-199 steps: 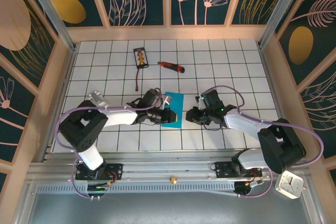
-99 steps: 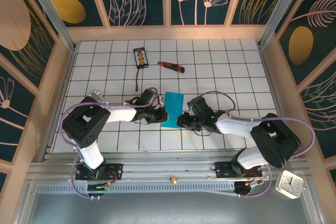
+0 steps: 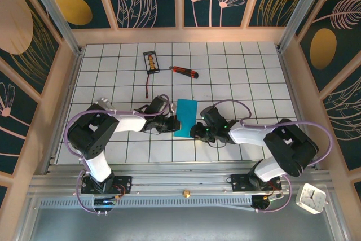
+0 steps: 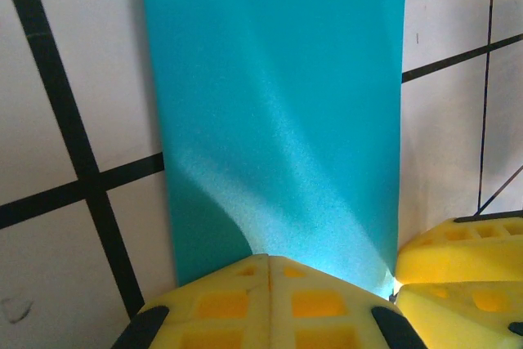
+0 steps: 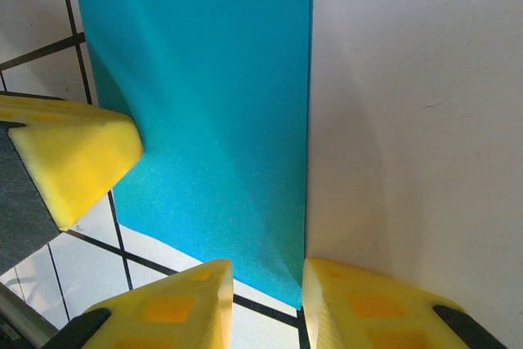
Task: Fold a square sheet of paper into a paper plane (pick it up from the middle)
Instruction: Fold the triangle a second time at the center of the table.
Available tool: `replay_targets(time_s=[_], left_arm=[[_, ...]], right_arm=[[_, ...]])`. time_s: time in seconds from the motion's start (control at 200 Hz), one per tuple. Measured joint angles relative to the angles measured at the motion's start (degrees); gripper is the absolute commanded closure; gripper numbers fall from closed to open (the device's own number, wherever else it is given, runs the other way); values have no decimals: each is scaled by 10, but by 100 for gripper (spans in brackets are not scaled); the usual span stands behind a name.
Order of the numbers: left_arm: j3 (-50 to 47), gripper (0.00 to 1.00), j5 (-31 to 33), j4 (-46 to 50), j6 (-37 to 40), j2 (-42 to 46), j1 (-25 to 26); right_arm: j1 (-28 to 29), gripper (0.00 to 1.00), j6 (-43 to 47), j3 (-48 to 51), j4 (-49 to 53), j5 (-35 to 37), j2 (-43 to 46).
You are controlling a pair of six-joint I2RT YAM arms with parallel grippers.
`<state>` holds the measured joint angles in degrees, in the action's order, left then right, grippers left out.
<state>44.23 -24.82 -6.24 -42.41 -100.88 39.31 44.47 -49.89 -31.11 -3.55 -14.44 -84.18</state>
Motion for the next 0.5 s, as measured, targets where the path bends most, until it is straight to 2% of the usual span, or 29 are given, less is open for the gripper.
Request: replay_targets(time_s=[0.5], left_arm=[[-3, 100, -2, -6, 0, 0, 0]], right_arm=[[0, 70, 0, -7, -26, -10, -17]])
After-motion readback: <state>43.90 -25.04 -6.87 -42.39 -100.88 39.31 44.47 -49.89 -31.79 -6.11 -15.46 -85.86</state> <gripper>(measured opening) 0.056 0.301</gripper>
